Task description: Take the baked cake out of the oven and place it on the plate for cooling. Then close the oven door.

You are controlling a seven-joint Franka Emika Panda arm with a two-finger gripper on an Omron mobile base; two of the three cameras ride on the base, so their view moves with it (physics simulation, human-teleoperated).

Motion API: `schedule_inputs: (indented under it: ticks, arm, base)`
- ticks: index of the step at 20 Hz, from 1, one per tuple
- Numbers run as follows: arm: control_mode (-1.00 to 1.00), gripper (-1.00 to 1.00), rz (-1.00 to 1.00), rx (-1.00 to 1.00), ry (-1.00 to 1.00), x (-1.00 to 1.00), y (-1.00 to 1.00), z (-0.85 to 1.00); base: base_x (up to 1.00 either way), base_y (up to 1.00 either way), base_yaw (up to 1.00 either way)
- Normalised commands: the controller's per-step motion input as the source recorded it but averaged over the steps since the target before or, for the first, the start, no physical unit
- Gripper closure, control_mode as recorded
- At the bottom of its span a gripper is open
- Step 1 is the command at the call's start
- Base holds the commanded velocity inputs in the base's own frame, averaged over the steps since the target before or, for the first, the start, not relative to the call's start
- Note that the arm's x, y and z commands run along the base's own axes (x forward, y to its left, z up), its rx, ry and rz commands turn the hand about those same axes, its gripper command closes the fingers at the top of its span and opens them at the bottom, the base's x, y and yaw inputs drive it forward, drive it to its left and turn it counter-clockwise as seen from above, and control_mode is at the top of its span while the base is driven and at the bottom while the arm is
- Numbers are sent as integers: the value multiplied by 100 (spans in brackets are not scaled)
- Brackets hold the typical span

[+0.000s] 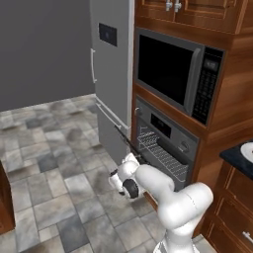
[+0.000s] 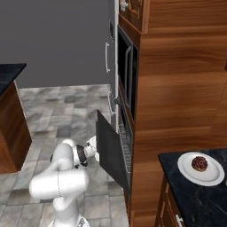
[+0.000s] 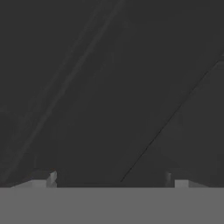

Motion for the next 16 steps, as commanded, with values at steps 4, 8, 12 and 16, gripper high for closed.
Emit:
schedule_inputs:
  ticks: [4, 8, 12, 16]
  arm:
    - [-100, -100, -10, -2, 12, 57, -99, 43]
    - [-100, -100, -7, 0, 14, 51, -91, 28]
    - [-100, -100, -4, 0, 15, 40, -83, 14]
    - [-100, -100, 0, 0, 17, 34, -74, 1]
  base:
    - [0, 0, 0]
    - [0, 0, 0]
    - [0, 0, 0]
    - [0, 0, 0]
